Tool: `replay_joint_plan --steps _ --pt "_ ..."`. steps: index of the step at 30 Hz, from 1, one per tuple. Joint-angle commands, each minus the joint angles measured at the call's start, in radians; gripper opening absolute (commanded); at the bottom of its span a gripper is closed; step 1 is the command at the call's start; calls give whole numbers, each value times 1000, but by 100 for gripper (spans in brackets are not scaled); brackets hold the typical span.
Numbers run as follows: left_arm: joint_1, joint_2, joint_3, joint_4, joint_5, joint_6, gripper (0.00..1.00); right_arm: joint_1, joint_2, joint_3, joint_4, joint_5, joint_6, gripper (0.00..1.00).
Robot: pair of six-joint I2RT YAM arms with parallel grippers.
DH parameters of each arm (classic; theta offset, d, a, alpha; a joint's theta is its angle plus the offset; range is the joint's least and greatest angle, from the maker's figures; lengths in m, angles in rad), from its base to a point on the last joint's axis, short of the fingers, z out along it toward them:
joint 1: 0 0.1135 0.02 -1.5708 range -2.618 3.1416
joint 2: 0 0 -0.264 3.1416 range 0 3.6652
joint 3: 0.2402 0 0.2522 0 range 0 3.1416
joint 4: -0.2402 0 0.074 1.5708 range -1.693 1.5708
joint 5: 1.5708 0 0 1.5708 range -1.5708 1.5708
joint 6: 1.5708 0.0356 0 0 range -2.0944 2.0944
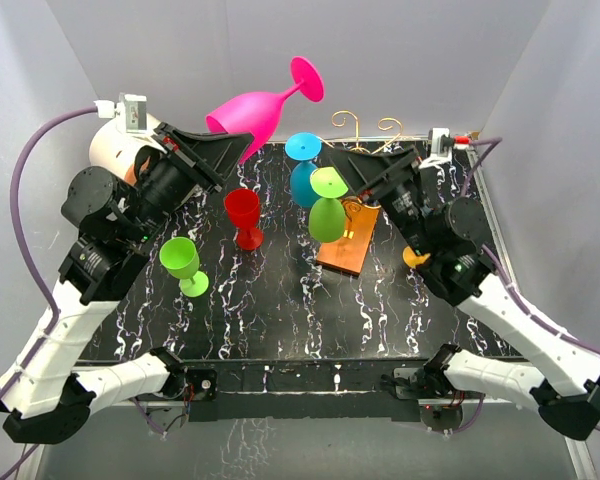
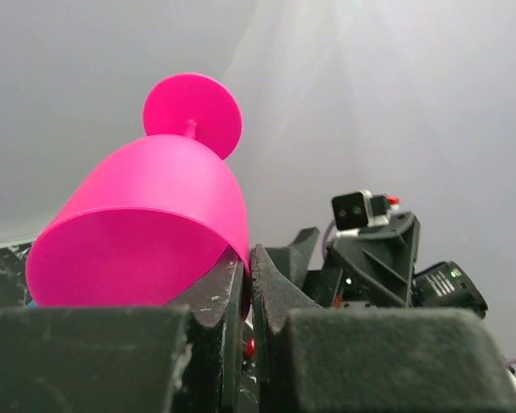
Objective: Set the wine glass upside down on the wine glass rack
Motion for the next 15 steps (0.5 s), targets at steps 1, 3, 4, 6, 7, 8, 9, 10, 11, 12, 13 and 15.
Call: replay_joint_plan --steps 1,3,4,6,7,8,9,10,11,12,13,15 --pt "3 4 5 166 84 5 0 4 111 189 58 28 163 74" --pt "3 2 -4 188 101 -1 0 3 172 277 -25 43 217 75" --pt "3 1 -9 197 109 -3 0 4 206 307 -57 57 255 75" --pt "2 -2 -12 206 118 -5 0 4 240 322 -38 74 318 74" --pt "3 -3 -12 207 122 -7 0 4 252 320 -11 76 347 72" --pt "3 -6 -13 206 124 -7 0 3 268 325 10 82 365 71" --pt "3 -6 -14 208 130 -6 0 4 284 339 3 91 381 70" --pt "3 -6 -12 208 136 -5 0 4 299 359 -10 99 398 70" --pt "3 -6 -10 207 144 -3 0 3 312 372 -13 107 409 68" --pt "3 -5 -8 205 150 2 0 3 320 381 -6 120 420 67" --pt "3 -7 -8 204 153 2 0 3 326 379 19 130 427 66" --pt "3 -9 -14 205 156 2 0 3 330 358 124 140 412 64"
